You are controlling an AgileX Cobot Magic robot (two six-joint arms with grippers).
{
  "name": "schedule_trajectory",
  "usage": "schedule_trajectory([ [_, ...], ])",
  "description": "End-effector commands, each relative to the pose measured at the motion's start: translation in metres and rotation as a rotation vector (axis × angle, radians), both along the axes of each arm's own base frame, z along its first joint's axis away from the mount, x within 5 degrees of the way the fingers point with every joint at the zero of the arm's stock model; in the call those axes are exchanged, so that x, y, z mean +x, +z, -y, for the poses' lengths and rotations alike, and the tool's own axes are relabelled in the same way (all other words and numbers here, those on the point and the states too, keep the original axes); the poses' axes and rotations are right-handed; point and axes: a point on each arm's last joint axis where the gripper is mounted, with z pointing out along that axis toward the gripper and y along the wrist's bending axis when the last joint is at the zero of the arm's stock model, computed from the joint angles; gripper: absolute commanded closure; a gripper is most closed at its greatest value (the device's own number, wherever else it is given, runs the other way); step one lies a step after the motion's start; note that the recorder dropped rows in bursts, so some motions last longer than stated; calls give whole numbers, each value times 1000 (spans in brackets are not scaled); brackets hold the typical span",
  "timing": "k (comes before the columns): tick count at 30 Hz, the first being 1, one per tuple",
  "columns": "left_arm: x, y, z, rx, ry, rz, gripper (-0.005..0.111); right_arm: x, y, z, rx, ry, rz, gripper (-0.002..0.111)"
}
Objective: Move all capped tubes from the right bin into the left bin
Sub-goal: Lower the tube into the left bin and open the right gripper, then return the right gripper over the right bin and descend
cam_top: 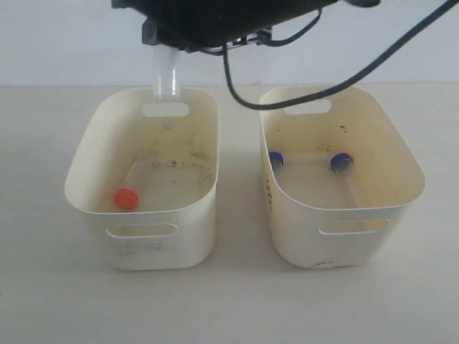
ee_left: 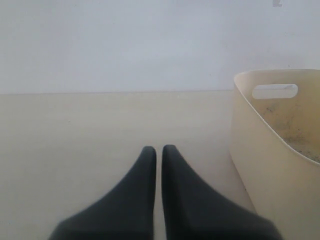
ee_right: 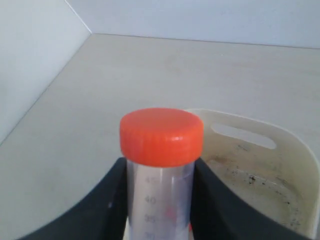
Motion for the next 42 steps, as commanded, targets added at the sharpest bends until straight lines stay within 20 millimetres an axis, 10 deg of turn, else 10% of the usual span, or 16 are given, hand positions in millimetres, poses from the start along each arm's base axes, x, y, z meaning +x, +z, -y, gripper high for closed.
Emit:
schedule_trajectory([
  [1, 0, 2, 0, -16, 1, 8, 102, 3, -24, -24, -14, 23, -2, 108],
  [7, 0, 2, 0, -16, 1, 8, 102, 8, -58, -35, -70, 43, -77, 103],
  [16, 0, 2, 0, -16, 1, 8, 102, 8, -69, -36, -96, 57, -123, 42],
  [27, 0, 2, 0, -16, 1, 8, 102, -1, -43, -22, -237, 119, -4, 41],
  [34, 0, 2, 0, -16, 1, 8, 102, 11, -6, 37, -213, -79, -37, 41],
  [42, 0, 2, 0, -16, 1, 8, 102, 23, -25, 107, -361, -206, -317, 41],
])
